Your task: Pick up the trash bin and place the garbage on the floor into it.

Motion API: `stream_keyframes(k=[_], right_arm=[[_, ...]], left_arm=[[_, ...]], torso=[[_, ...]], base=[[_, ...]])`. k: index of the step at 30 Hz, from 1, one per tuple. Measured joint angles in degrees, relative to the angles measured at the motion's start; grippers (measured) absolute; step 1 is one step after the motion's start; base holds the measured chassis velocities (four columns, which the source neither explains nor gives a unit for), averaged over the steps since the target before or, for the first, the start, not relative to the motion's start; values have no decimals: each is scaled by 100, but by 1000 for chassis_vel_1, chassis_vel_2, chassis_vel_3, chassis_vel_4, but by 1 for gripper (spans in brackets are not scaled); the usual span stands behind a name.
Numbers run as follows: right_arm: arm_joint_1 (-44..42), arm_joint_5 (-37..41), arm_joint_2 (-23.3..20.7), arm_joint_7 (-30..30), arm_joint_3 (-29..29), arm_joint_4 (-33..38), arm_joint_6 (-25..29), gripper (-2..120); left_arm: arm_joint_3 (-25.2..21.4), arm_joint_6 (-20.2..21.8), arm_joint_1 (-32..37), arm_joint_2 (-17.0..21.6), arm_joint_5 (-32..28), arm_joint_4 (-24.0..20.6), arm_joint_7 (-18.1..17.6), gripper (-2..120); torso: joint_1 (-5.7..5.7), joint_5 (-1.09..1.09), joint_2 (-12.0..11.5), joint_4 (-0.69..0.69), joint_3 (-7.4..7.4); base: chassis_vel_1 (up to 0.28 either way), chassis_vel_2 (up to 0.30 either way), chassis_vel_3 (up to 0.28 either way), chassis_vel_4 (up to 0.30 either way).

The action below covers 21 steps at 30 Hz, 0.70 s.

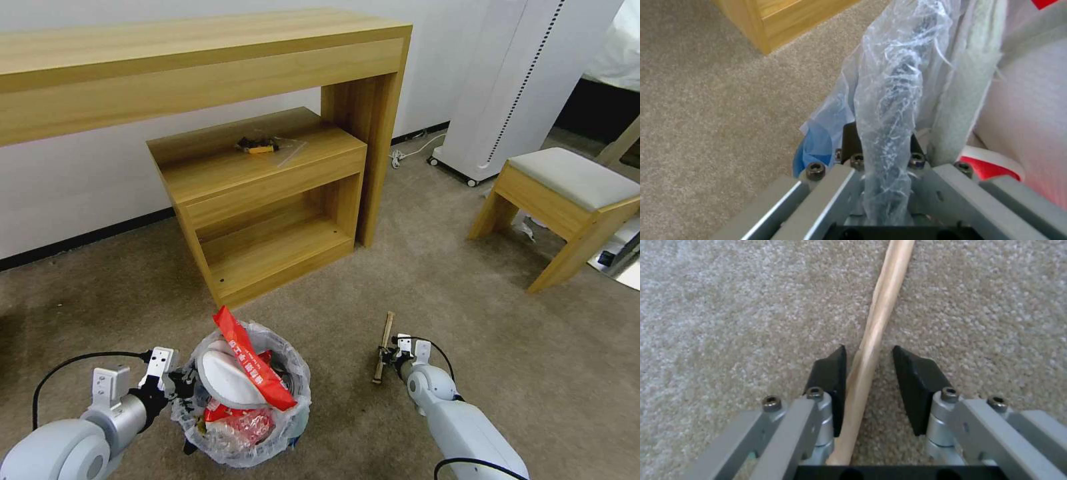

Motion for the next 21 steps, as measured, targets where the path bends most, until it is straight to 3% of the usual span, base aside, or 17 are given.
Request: stream_keyframes(k=[7,16,21], right_arm=[[47,-33,13,-23,-24,-105,33,0],[-84,-275,-47,-45,-7,245,137,0],[-344,-530,-386,-133,-1,1421,224,0]], left_arm=[[-6,0,-26,1,-9,1,1,0],[-6,0,-33,-11,-8,-8,8,0],[-9,0,-37,-40,-14,-31,2,0]], torso=[[0,0,0,0,0],[0,1,0,0,0],[0,1,0,0,0]], base=[[0,0,0,0],[0,0,0,0],[0,0,0,0]])
